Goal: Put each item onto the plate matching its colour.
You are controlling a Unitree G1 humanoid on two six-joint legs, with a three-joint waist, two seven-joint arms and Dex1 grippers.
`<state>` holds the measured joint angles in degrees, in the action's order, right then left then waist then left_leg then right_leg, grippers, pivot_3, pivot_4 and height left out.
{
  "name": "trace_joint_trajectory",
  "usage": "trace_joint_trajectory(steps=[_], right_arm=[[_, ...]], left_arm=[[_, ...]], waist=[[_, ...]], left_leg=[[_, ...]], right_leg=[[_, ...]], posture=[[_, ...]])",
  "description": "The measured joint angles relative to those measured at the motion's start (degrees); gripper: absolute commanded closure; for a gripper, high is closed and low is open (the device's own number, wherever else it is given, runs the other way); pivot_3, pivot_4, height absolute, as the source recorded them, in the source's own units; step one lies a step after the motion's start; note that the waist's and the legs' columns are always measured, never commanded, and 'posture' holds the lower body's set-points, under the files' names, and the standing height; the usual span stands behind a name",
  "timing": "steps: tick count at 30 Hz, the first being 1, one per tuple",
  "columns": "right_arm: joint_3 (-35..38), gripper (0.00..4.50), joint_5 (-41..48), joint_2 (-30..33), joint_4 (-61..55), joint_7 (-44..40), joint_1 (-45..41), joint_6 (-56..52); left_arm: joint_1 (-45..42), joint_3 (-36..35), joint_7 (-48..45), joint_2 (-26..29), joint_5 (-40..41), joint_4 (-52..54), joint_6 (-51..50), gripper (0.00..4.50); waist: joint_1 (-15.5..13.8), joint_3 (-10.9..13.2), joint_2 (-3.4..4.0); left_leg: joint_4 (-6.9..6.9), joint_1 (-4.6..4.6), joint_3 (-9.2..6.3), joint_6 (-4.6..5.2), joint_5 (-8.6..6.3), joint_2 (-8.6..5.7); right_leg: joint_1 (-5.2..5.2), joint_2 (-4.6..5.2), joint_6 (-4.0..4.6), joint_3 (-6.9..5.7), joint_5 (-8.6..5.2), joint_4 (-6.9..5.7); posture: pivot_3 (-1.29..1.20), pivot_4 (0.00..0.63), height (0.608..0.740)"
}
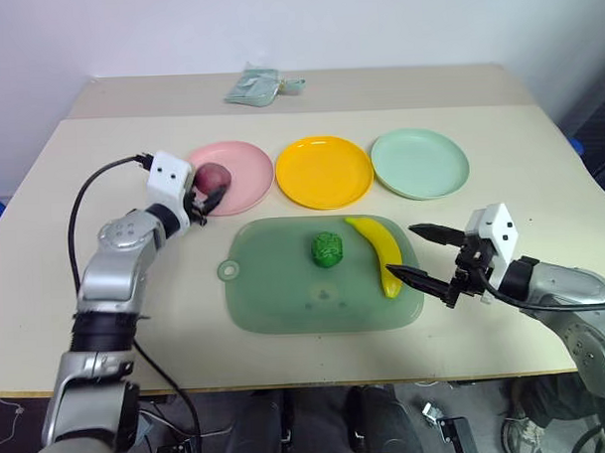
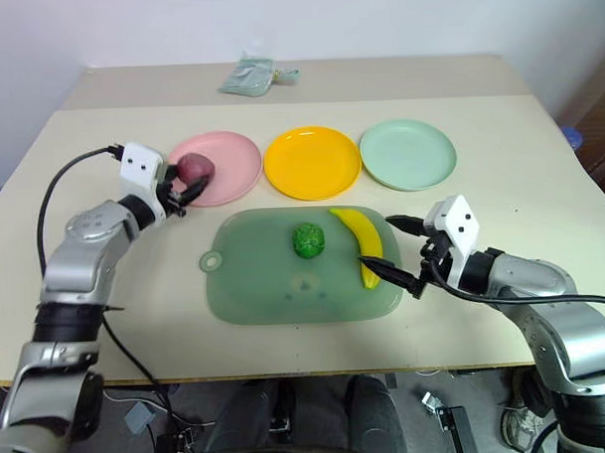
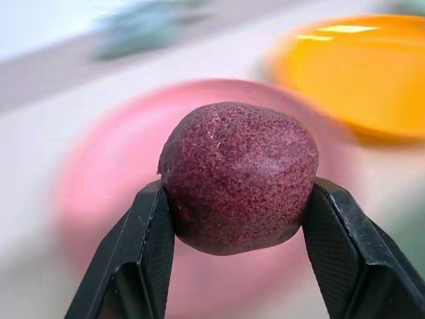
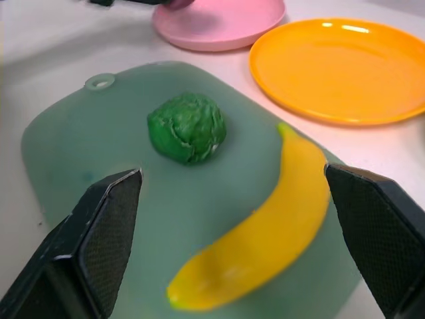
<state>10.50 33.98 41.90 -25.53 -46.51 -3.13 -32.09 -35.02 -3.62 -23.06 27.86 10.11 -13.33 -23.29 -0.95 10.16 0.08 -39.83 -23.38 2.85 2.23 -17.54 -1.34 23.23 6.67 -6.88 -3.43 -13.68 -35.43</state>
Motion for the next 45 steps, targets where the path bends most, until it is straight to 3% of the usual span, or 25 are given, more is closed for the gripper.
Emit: trace_joint_trajectory(steps=[6,11,20,23,30,37,38,39,43,45], right_arm=[[-3.5,0.00,-0.2,-1.8,-0.3,-0.2,-2.6,1.0],[-5.1,0.00,-1.3,-2.7,-1.7,1.2,-2.7,1.6],[-5.5,0.00,-2.1,-2.9,-2.3,2.8,-2.5,1.7],[-8.5,0.00,-3.9,-5.0,-2.4,5.0,-6.0,1.2],[-20.6,0.00,-13.0,-10.0,1.7,10.2,-14.4,-0.7],[-25.9,0.00,-18.5,-13.8,8.4,12.5,-17.5,-2.3],[-25.9,0.41,-19.4,-14.1,9.6,12.7,-17.9,-2.4],[-25.9,0.54,-19.8,-14.2,10.1,12.9,-18.0,-2.4],[-25.9,2.23,-20.9,-15.1,11.1,12.9,-18.1,-1.6],[-25.6,2.37,-21.3,-15.6,11.1,12.7,-18.1,-0.6]], left_arm=[[-7.3,0.2,5.1,-4.7,-2.2,-13.0,0.4,2.12],[-8.9,-0.4,5.2,-4.9,-2.1,-16.6,1.0,0.11],[-7.3,-6.3,6.5,-3.5,-0.5,-9.5,4.5,0.11],[-0.6,-6.3,0.9,-0.4,0.7,-1.6,6.6,0.11],[24.8,-3.6,-23.3,11.3,11.6,24.6,3.0,0.11],[33.3,-0.4,-26.8,12.2,14.1,36.7,1.4,0.11],[34.4,-0.3,-26.7,12.2,14.1,37.4,1.4,0.00],[34.9,-0.3,-26.6,12.2,14.0,37.5,1.4,0.00],[37.2,-0.3,-25.1,11.3,13.6,38.2,2.0,0.00],[37.7,-0.3,-24.4,10.1,13.6,38.3,2.8,0.00]], waist=[[0.2,0.0,-0.07],[0.1,0.0,-0.08],[0.2,0.1,-0.10],[0.7,0.0,-0.08],[1.4,0.0,-0.08],[0.5,0.0,-0.06],[0.5,0.0,-0.06],[0.4,0.0,-0.06],[0.4,0.0,-0.06],[0.3,0.0,-0.06]], left_leg=[[-0.12,-0.07,0.02,0.04,-0.02,-0.01],[-0.14,-0.07,0.02,0.03,-0.02,-0.01],[-0.14,-0.07,0.02,0.01,-0.03,0.00],[-0.09,-0.04,0.08,-0.04,-0.01,0.05],[-0.06,-0.06,0.02,-0.07,-0.01,0.02],[-0.09,-0.05,0.04,-0.05,-0.03,0.00],[-0.07,-0.06,0.04,-0.05,-0.02,0.00],[-0.06,-0.05,0.04,-0.05,-0.02,0.01],[-0.06,-0.06,0.05,-0.03,-0.03,0.00],[-0.06,-0.06,0.05,-0.03,-0.03,0.00]], right_leg=[[0.01,0.00,-0.12,-0.01,0.05,0.01],[0.01,0.01,-0.12,-0.01,0.05,0.01],[0.01,0.03,-0.12,-0.01,0.05,0.01],[0.08,0.02,-0.11,0.00,0.04,0.01],[0.09,0.11,-0.09,0.00,0.03,0.08],[0.11,0.12,-0.07,0.03,0.04,0.06],[0.13,0.10,-0.07,0.03,0.04,0.06],[0.12,0.09,-0.06,0.02,0.04,0.06],[0.12,0.09,-0.07,0.02,0.04,0.06],[0.12,0.09,-0.07,0.02,0.04,0.06]], posture=[[0.00,0.150,0.740],[0.00,0.150,0.740],[0.00,0.150,0.740],[0.00,0.150,0.740],[0.00,0.150,0.740],[0.00,0.150,0.740],[0.00,0.150,0.740],[0.00,0.150,0.740],[0.00,0.150,0.740],[0.00,0.150,0.740]])
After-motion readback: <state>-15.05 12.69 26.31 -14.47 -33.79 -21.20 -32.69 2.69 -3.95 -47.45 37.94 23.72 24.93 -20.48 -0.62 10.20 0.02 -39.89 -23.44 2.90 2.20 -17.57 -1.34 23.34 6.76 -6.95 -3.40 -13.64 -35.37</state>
